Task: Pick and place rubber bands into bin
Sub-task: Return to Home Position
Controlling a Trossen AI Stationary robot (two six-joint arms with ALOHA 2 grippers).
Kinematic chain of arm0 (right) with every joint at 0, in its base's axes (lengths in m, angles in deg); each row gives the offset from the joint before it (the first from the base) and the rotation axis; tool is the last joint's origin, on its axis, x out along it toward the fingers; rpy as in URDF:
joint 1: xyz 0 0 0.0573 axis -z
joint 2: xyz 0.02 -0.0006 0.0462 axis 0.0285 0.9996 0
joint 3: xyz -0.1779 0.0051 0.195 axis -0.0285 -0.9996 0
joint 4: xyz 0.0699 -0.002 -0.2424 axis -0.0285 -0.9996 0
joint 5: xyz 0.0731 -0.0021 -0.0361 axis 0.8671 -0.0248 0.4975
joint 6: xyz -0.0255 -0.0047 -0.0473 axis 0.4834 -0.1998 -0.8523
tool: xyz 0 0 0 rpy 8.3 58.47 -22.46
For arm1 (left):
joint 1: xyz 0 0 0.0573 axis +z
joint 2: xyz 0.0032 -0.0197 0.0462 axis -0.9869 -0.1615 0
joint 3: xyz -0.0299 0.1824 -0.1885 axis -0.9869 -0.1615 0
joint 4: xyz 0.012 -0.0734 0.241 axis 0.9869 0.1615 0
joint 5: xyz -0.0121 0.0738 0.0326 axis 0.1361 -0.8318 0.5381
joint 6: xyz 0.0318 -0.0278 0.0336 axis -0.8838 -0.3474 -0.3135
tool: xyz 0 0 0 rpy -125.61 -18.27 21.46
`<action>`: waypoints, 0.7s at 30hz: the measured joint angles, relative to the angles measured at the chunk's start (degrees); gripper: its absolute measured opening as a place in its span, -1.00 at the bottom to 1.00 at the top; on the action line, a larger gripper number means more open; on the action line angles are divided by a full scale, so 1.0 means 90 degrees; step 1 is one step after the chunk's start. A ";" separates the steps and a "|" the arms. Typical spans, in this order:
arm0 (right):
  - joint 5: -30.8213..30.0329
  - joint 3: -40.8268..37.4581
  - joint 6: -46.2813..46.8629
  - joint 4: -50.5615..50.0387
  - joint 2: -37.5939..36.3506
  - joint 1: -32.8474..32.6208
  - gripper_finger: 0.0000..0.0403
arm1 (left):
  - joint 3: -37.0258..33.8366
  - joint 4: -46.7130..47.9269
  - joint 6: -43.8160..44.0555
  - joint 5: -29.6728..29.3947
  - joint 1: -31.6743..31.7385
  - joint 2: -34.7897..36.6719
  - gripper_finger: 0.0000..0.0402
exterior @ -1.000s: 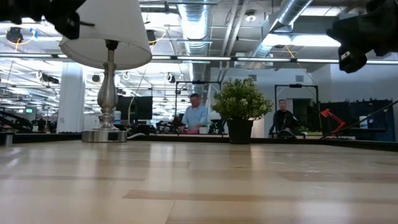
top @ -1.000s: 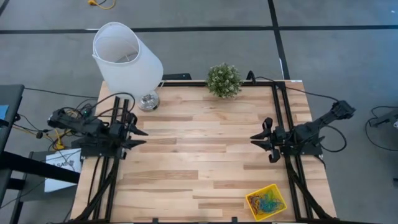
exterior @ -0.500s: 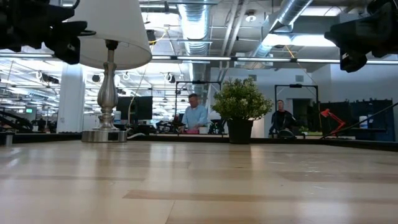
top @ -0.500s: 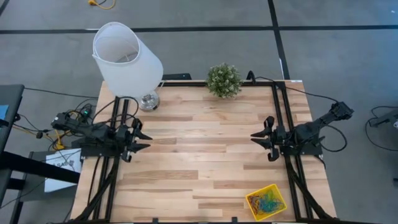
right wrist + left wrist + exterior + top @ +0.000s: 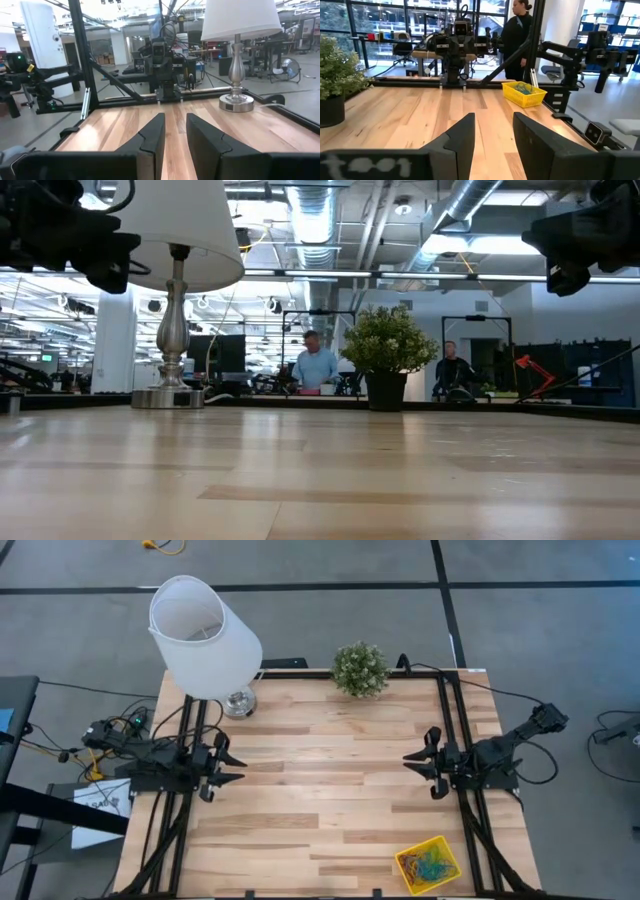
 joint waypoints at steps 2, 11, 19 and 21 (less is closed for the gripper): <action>0.0005 0.0000 -0.0001 0.0000 0.0000 0.0000 -0.64 | 0.0000 0.0005 0.0015 0.0000 -0.0001 0.0000 -0.39; 0.0019 -0.0002 0.0000 0.0000 0.0000 0.0000 -0.64 | 0.0002 0.0027 0.0053 -0.0005 -0.0001 0.0000 -0.39; 0.0019 -0.0004 0.0002 0.0000 0.0000 0.0000 -0.64 | 0.0005 0.0039 0.0028 -0.0007 -0.0001 0.0000 -0.39; 0.0019 -0.0005 0.0002 0.0000 0.0000 0.0000 -0.64 | 0.0005 0.0040 0.0032 -0.0010 -0.0001 0.0000 -0.39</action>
